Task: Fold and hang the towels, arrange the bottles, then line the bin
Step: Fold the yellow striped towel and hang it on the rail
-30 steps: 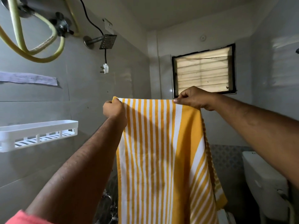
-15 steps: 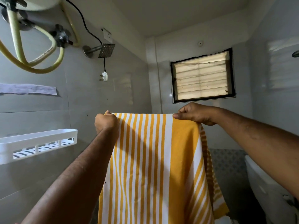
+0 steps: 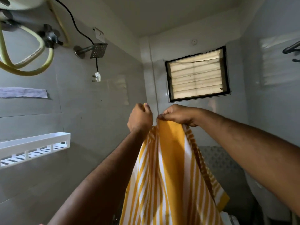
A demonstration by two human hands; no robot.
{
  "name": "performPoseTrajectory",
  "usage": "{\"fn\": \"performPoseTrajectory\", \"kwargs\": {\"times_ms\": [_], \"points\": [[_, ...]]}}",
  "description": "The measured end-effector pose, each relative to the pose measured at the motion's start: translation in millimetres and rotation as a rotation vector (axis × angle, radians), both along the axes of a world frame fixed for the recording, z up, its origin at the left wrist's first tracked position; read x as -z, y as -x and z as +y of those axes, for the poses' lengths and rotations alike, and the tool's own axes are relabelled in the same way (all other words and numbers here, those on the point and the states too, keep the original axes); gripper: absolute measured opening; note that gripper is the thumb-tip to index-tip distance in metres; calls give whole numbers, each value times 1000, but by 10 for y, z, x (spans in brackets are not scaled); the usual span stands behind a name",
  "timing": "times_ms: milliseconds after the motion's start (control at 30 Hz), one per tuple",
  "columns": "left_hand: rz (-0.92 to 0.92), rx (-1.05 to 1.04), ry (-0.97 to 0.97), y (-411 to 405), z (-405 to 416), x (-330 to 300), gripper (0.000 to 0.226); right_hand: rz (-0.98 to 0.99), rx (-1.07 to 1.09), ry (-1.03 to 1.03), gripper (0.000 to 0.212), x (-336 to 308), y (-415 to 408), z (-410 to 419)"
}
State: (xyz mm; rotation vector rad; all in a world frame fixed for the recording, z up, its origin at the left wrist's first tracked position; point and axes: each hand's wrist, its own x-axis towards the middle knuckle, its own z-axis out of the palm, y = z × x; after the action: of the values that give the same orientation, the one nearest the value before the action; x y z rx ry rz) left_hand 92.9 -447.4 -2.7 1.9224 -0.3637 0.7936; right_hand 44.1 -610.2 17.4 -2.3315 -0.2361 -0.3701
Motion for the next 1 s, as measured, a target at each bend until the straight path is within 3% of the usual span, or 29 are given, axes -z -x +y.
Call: {"fn": "performPoseTrajectory", "kwargs": {"times_ms": [200,500,700,1000], "points": [[3,271,96,101,-286,85,42,7,-31,-100,24,-4,4,40],[-97,75,35,174,-308,-35,47,-4,-40,-244,32,128,138,-151],[-112,-29,109,89,-185,-165,48,189,-40,-101,34,348,204,-354],[-78,-102,120,-24,-10,-172,49,240,14,27,40,649,57,-415]]}}
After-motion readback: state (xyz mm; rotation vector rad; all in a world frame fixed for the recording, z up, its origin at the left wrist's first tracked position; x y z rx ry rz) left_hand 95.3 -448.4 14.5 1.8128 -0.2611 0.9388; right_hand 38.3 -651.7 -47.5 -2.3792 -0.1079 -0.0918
